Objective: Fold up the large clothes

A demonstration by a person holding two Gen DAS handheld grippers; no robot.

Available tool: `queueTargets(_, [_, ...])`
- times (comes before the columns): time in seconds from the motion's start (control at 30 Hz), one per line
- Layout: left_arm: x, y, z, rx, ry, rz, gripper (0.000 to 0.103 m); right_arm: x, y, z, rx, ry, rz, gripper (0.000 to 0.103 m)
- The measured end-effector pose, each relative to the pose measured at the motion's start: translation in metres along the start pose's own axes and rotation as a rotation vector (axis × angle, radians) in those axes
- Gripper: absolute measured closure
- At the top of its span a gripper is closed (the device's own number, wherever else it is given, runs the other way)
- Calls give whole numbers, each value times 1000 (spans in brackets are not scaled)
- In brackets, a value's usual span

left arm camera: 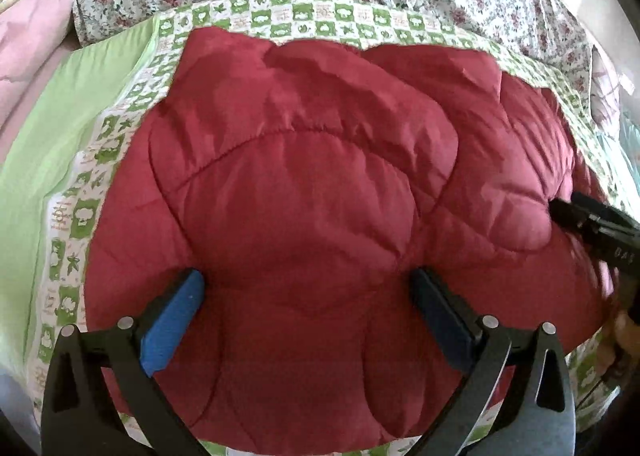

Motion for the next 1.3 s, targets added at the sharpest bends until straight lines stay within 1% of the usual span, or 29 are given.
queueTargets(0.13, [0, -3, 8, -19, -1, 7, 0, -3, -1, -1, -8, -10, -9, 19])
queueTargets(0.37, [-2, -6, -10, -5, -26, -7, 0, -2, -3, 5, -6, -17, -34, 19])
queueTargets(0.83, [-3, -8, -19, -12, -25, -20, 0, -1, -2, 6, -7, -10, -34, 19])
queueTargets(0.97, [-3, -9, -17, -2, -23, -22, 0, -1, -3, 7, -3, -12, -40, 19])
queueTargets(1.03, [-2, -14, -7, -14, 2, -19, 0, 0, -6, 16, -18, -23, -51, 18])
queueTargets(1.1, [2, -22, 6, -49, 40, 2, 0, 1, -12, 29, -60, -45, -55, 17])
queueTargets(1.13, [4, -28, 11, -66, 48, 15, 0, 0, -17, 33, -74, -40, -50, 17])
queueTargets(1.2, [10, -45, 17, -93, 35, 38, 0, -3, -28, 36, -83, -25, -39, 17])
queueTargets(1.27, [13, -57, 12, -89, 14, 39, 0, -7, -40, 30, -76, -24, -32, 17])
queueTargets(1.3, [15, -63, 4, -72, -4, 41, 0, -10, -47, 21, -50, -10, -21, 17])
Point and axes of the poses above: each gripper's, at about its wrist camera, not at the fingertips, and z roughly against the way its jaws point, x to its left, y to its underside, the point moved 5 cm from there along -z, roughly the way its jaws point, and after that the axes turned 9 degrees about z, right-handed, at the moved point
